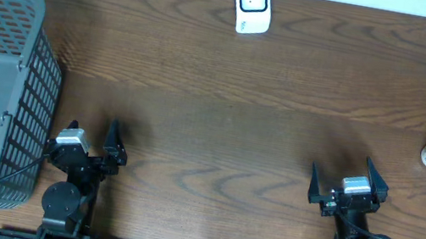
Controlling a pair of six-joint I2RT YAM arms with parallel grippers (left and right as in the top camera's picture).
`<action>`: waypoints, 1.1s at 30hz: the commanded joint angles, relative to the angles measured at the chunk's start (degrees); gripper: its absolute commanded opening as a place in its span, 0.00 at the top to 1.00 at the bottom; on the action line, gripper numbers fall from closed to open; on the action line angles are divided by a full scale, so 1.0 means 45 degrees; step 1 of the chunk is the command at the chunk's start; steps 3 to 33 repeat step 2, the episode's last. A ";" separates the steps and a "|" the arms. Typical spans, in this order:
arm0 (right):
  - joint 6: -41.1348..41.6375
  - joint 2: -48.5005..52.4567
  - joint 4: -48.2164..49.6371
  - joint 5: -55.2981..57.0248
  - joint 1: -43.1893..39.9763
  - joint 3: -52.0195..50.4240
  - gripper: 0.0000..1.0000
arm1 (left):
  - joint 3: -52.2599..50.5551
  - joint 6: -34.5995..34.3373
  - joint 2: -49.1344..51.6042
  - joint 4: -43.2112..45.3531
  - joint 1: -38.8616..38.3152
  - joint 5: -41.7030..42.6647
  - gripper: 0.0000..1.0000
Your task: Scan the item barcode
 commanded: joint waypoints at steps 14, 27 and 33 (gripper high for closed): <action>0.0087 -0.0058 -0.0053 0.0073 0.0029 -0.0005 0.01 | -0.0194 0.0311 -0.0083 -0.0597 0.0063 -0.0112 0.15; 0.0087 -0.0058 -0.0053 0.0073 0.0029 -0.0005 0.01 | -0.0194 0.0311 -0.0083 -0.0597 0.0063 -0.0112 0.15; 0.0087 -0.0058 -0.0053 0.0073 0.0029 -0.0005 0.01 | -0.0194 0.0311 -0.0083 -0.0597 0.0063 -0.0112 0.15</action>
